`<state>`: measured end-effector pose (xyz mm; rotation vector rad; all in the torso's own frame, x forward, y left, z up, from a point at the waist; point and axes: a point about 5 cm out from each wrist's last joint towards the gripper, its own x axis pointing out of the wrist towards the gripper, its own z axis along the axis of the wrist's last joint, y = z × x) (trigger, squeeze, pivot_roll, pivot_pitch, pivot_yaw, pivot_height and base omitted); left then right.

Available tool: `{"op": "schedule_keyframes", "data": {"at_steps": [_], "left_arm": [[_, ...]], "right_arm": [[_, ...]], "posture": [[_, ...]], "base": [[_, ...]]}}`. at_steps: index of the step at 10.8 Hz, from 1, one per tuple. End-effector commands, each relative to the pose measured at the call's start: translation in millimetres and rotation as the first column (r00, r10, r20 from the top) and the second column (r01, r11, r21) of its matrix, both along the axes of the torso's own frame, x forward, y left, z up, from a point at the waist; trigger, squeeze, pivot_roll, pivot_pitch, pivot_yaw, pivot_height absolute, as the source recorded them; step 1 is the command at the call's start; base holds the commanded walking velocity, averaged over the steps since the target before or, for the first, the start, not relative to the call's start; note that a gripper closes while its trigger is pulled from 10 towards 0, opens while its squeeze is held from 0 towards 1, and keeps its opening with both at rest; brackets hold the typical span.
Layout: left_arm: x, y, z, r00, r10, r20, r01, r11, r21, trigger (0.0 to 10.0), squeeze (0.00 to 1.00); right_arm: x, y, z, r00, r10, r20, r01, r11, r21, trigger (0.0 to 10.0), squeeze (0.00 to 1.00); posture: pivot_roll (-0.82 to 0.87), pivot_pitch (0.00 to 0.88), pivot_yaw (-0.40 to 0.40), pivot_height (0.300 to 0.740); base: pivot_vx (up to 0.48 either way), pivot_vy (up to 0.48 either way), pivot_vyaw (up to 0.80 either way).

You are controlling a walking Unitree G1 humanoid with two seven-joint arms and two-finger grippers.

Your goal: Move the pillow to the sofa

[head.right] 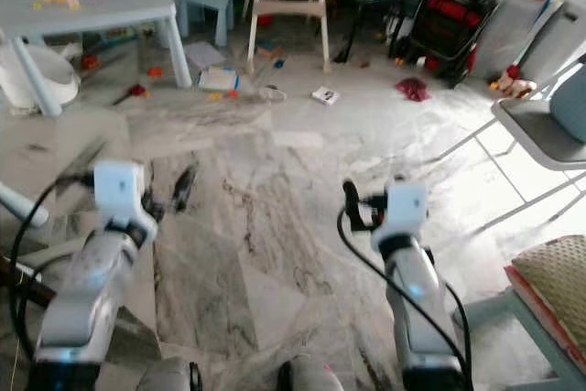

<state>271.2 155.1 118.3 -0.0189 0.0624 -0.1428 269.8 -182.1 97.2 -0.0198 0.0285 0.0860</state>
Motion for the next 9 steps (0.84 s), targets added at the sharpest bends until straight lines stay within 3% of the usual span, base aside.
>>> {"op": "schedule_keyframes", "data": {"at_steps": [1,4,6,9], "left_arm": [[2.3,-2.6,7,1.000,-0.006,0.009,0.006,1.000,-0.019,10.0,0.00],[15.7,-15.9,14,0.996,-0.086,0.032,0.087,0.996,-0.020,10.0,0.00],[23.1,-16.3,15,0.996,-0.083,0.022,0.084,0.996,-0.043,10.0,0.00],[30.7,-19.2,18,0.996,-0.083,0.038,0.085,0.995,-0.054,10.0,0.00]], "right_arm": [[2.3,-5.6,7,1.000,-0.021,0.012,0.021,1.000,0.008,10.0,0.00],[15.1,-2.8,17,0.999,-0.004,0.046,0.003,1.000,0.019,10.0,0.00],[20.9,-5.4,21,0.999,-0.016,0.047,0.014,1.000,0.027,10.0,0.00],[28.8,-5.0,21,0.999,-0.028,0.037,0.027,0.999,0.026,10.0,0.00]], "posture": [[-0.01,0.067,-0.088,0.740],[-0.03,0.050,-0.070,0.740],[-0.06,0.037,-0.049,0.740],[-0.06,0.032,-0.059,0.740]], "base": [[0.000,0.000,-0.80],[0.000,0.000,-0.80],[0.000,0.000,-0.33],[0.303,0.000,-0.80]]}}
